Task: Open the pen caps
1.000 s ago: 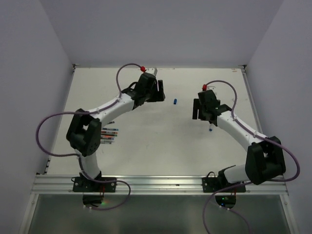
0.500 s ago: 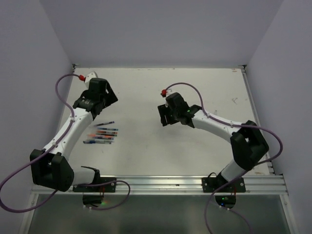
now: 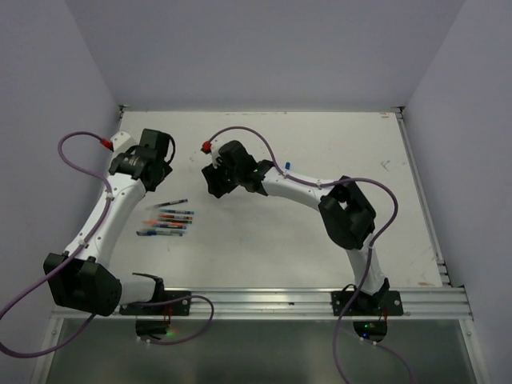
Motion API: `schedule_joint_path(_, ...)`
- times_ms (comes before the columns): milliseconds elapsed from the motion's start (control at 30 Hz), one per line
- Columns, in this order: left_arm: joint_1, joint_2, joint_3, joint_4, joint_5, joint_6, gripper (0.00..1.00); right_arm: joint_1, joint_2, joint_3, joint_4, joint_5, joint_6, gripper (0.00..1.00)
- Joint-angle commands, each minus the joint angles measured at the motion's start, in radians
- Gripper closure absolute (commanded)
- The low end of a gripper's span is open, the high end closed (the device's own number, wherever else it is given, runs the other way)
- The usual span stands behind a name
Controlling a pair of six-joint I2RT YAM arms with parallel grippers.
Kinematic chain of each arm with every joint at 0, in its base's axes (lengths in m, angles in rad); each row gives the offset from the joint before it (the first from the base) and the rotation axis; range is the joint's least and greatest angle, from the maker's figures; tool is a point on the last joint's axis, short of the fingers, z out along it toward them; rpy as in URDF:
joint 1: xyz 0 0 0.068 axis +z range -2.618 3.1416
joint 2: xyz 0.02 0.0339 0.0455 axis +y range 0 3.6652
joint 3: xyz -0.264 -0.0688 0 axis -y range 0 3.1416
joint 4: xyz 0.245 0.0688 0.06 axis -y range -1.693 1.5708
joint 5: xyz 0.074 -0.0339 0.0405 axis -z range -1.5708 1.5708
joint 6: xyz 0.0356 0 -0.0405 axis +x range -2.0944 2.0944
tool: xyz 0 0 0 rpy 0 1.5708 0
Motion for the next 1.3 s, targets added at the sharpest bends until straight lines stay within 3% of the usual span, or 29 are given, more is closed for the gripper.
schedule_joint_path(0, 0.009, 0.041, 0.061, -0.230, -0.133, -0.198, 0.25, 0.011, 0.061, 0.083, 0.067, -0.070, -0.068, 0.44)
schedule_joint_path(133, 0.009, -0.035, 0.029, -0.281, -0.162, -0.284, 0.25, 0.030, 0.149, 0.198, 0.072, -0.127, -0.092, 0.45)
schedule_joint_path(300, 0.009, -0.175, -0.053, -0.221, -0.186, -0.367, 0.26, 0.066, 0.265, 0.313, 0.085, -0.138, -0.146, 0.43)
schedule_joint_path(500, 0.009, -0.209, 0.007, -0.368, -0.288, -0.495, 0.26, 0.082, 0.373, 0.447, 0.075, -0.179, -0.197, 0.43)
schedule_joint_path(1000, 0.009, -0.278, -0.039, -0.255, -0.223, -0.413, 0.26, 0.131, 0.528, 0.669, -0.103, -0.096, -0.341, 0.49)
schedule_joint_path(1267, 0.009, -0.299, -0.019, -0.238, -0.223, -0.410, 0.26, 0.143, 0.558, 0.692, -0.151, -0.084, -0.375, 0.53)
